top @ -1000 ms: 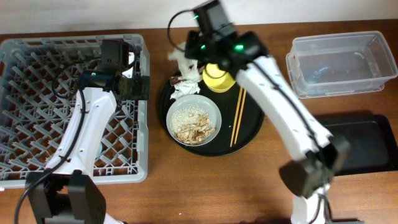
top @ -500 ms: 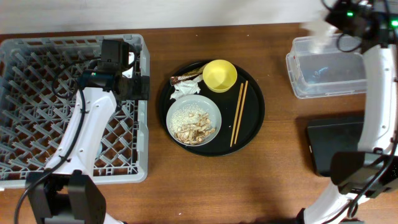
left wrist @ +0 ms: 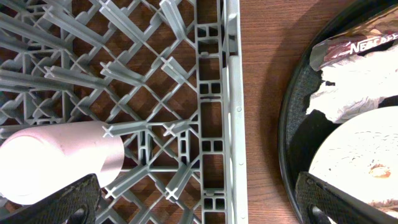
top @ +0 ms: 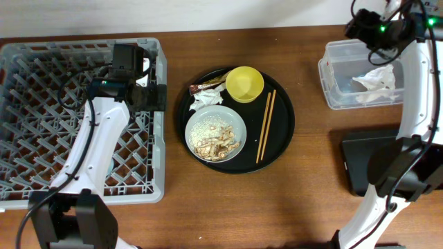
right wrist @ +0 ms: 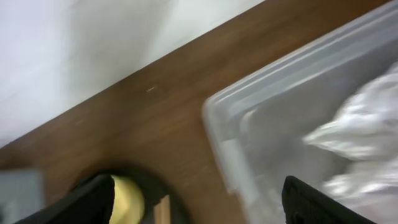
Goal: Sort waste into correct bins and load items into the dishwasher rack
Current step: 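Return the right gripper to the tray and grasp the brown Nescafe wrapper, then carry the wrapper right and release it into the clear bin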
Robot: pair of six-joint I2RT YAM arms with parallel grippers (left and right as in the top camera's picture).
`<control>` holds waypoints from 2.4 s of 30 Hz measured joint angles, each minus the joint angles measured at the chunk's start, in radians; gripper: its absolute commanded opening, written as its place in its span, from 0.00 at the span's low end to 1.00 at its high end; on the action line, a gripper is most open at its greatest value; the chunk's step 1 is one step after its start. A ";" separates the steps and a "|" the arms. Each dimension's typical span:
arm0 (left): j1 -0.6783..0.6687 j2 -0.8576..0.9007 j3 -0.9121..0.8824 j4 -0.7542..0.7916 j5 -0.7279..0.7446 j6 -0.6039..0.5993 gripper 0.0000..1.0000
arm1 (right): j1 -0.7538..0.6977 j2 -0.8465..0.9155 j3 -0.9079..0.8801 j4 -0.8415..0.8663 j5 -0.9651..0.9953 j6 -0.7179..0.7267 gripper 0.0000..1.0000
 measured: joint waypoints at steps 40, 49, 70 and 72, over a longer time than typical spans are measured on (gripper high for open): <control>0.000 0.000 0.000 0.000 0.000 0.000 0.99 | 0.771 0.459 0.000 0.312 0.275 0.628 0.36; 0.000 0.000 0.000 0.000 0.000 0.000 0.99 | 0.771 0.462 0.000 0.275 0.278 0.627 0.04; 0.000 0.000 0.000 0.000 0.000 0.000 0.99 | 0.606 -0.009 0.000 0.132 0.270 0.488 0.04; 0.000 0.000 0.000 0.000 0.000 0.000 0.99 | 0.472 -0.045 0.000 0.107 0.266 0.439 0.04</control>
